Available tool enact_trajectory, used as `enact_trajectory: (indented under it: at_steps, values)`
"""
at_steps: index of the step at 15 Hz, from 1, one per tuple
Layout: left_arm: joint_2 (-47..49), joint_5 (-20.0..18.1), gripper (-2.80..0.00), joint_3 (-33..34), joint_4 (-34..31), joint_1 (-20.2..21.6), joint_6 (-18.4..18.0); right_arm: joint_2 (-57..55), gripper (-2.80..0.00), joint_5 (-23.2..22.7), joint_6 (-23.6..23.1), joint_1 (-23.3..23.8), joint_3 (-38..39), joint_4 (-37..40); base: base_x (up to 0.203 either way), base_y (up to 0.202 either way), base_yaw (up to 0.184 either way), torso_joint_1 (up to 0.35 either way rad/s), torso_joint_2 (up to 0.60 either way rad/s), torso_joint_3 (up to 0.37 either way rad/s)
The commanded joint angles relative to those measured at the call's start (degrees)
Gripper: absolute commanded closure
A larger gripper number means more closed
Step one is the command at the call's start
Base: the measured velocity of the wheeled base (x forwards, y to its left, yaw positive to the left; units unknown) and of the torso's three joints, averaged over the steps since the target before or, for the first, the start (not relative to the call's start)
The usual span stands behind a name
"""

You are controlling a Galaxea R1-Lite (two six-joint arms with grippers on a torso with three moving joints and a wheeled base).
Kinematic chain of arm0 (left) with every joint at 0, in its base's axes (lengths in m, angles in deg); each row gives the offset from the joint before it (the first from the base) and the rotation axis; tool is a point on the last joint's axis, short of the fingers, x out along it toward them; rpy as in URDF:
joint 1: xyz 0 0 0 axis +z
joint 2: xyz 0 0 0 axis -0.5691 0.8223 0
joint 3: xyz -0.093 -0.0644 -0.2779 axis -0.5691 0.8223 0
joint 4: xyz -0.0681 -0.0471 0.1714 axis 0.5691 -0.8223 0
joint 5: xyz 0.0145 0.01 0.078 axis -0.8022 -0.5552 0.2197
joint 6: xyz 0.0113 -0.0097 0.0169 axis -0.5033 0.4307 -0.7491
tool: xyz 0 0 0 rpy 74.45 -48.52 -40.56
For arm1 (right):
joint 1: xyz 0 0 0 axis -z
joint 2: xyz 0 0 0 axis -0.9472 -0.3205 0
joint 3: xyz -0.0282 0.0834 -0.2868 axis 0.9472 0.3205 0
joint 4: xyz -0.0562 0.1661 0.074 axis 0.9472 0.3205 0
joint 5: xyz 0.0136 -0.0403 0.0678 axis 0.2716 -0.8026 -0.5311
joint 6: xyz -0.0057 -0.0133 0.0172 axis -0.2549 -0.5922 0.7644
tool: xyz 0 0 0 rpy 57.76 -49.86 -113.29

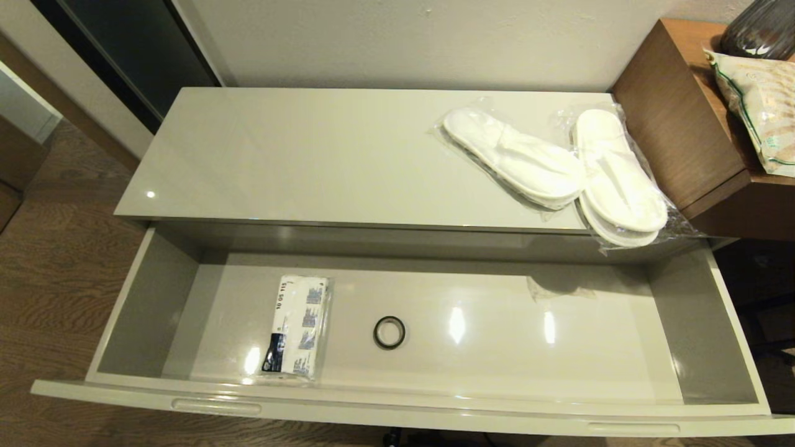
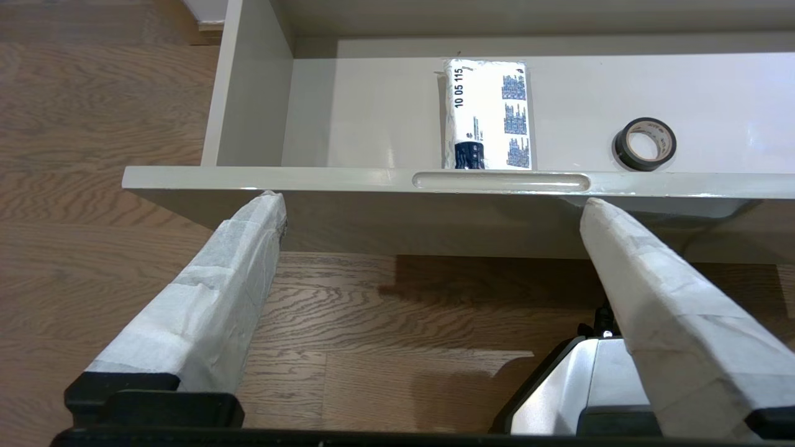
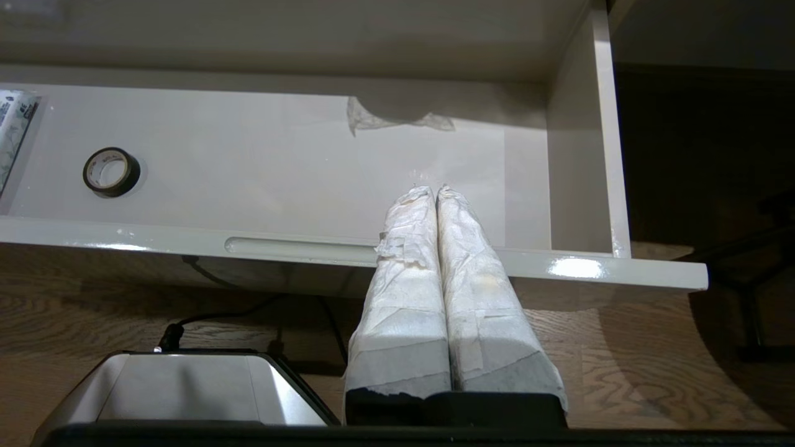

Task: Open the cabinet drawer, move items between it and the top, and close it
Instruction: Take out the tissue from the drawer

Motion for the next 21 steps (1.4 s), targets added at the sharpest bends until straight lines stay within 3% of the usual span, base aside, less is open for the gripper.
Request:
enact_trajectory:
  at_steps: [1,4,6,9,11,13,15,19,21]
  values:
    - [0.07,0.03,-2.80,-0.04,-0.04,0.00,-0.11,-0.01,0.00,0.00,-0.02,-0.02,0.01,0.00,0.000,0.000,0.000,0.000,0.00,0.000]
    - [0.07,0.24,-2.80,0.05,0.09,0.00,0.73,-0.10,0.00,0.00,-0.02,-0.02,0.01,0.00,0.000,0.000,0.000,0.000,0.00,0.000]
    - [0.07,0.78,-2.80,0.05,0.21,0.00,4.20,0.08,0.00,0.00,0.16,-0.02,0.18,-0.54,0.000,0.000,0.000,0.000,0.00,0.000]
    - [0.07,0.38,-2.80,-0.25,1.79,0.00,1.67,0.08,0.00,0.00,0.16,-0.02,0.53,-1.23,0.000,0.000,0.000,0.000,0.00,0.000]
    - [0.06,-2.24,-2.80,-2.79,2.11,0.00,0.77,0.08,0.00,0.00,0.16,-0.02,0.53,-1.23,0.000,0.000,0.000,0.000,0.00,0.000]
    - [0.94,-6.28,-2.80,-8.34,-2.08,0.00,0.70,0.08,0.00,0.00,0.16,-0.02,0.53,-1.31,0.000,0.000,0.000,0.000,0.00,0.000]
    - [3.33,-7.57,-2.80,-15.02,-9.91,0.00,0.80,0.08,0.00,0.00,0.16,-0.02,0.53,-1.25,0.000,0.000,0.000,0.000,0.00,0.000]
    - [5.45,-6.69,-2.80,-18.99,-21.36,0.00,0.31,0.08,0.00,0.00,0.16,-0.02,0.53,-1.23,0.000,0.000,0.000,0.000,0.00,0.000]
    - [6.08,-6.30,-2.80,-19.06,-22.01,0.00,0.16,0.08,0.00,0.00,0.16,-0.02,0.53,-1.29,0.000,0.000,0.000,0.000,0.00,0.000]
